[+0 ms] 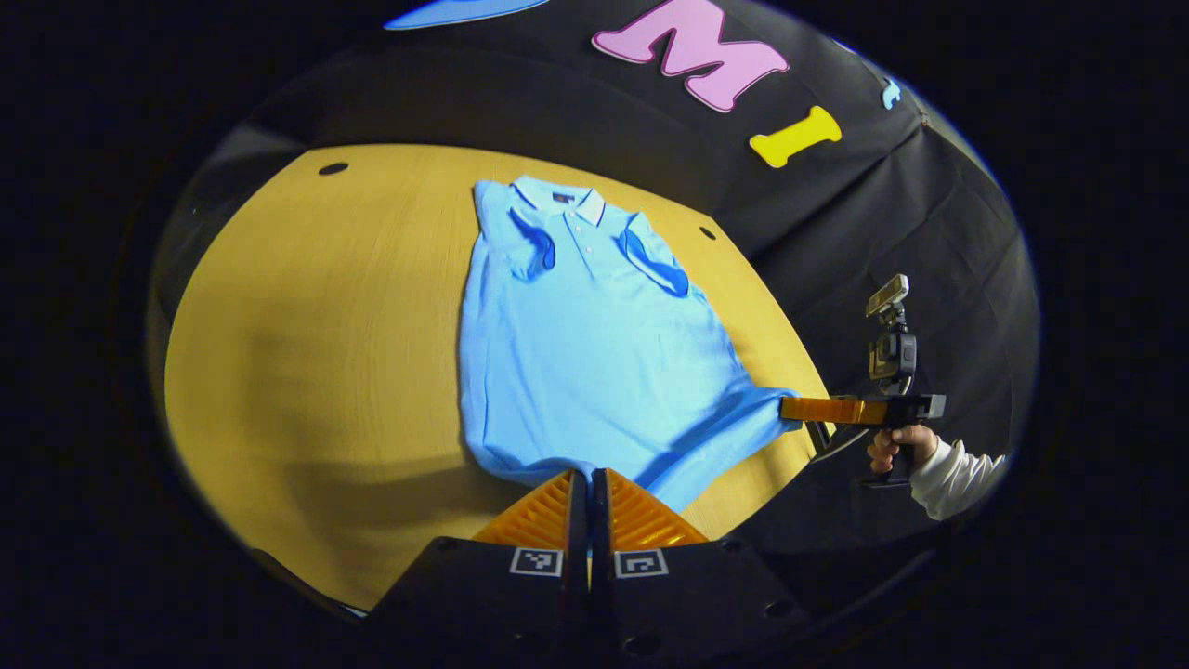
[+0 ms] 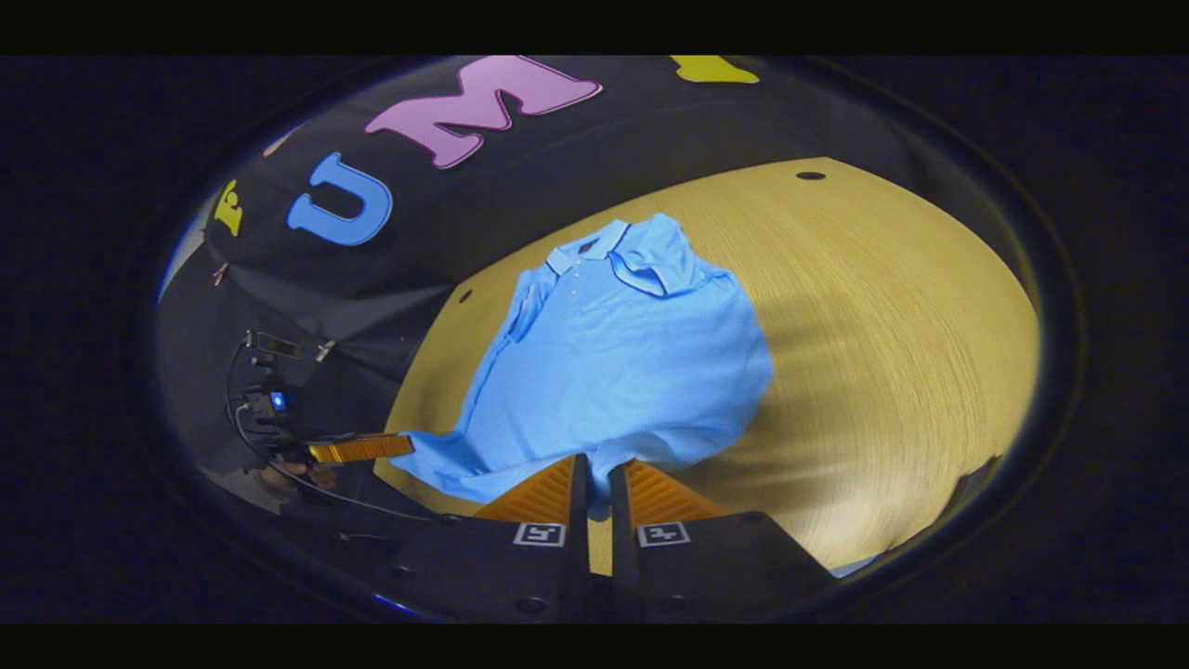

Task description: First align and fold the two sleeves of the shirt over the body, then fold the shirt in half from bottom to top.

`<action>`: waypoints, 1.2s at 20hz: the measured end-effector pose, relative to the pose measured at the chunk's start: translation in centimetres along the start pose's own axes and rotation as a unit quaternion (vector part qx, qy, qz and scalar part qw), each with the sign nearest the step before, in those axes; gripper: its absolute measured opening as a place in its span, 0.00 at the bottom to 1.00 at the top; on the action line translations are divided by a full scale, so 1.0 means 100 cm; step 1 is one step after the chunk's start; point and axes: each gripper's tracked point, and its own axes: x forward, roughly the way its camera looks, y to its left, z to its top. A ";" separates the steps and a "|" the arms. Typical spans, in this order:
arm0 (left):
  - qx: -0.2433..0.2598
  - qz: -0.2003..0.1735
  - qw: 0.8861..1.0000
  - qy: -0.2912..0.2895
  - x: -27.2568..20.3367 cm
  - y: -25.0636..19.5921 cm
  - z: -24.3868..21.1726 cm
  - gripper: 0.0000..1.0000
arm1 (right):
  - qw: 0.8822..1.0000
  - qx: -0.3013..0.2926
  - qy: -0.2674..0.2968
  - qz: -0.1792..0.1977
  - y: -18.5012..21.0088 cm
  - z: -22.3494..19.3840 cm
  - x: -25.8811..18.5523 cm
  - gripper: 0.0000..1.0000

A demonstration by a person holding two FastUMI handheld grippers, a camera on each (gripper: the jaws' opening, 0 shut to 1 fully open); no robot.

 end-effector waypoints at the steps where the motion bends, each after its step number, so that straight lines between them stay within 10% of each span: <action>1: 0.006 0.000 1.000 -0.009 0.001 -0.001 0.015 0.06 | 1.000 -0.004 -0.011 0.002 0.001 0.015 0.002 0.08; 16: 0.030 0.093 0.983 -0.154 0.084 0.059 0.298 0.06 | 0.984 -0.095 -0.151 0.016 0.011 0.315 0.115 0.15; 24: -0.001 0.176 0.974 -0.141 0.179 0.142 0.364 0.06 | 0.984 -0.122 -0.126 -0.016 -0.028 0.360 0.236 0.19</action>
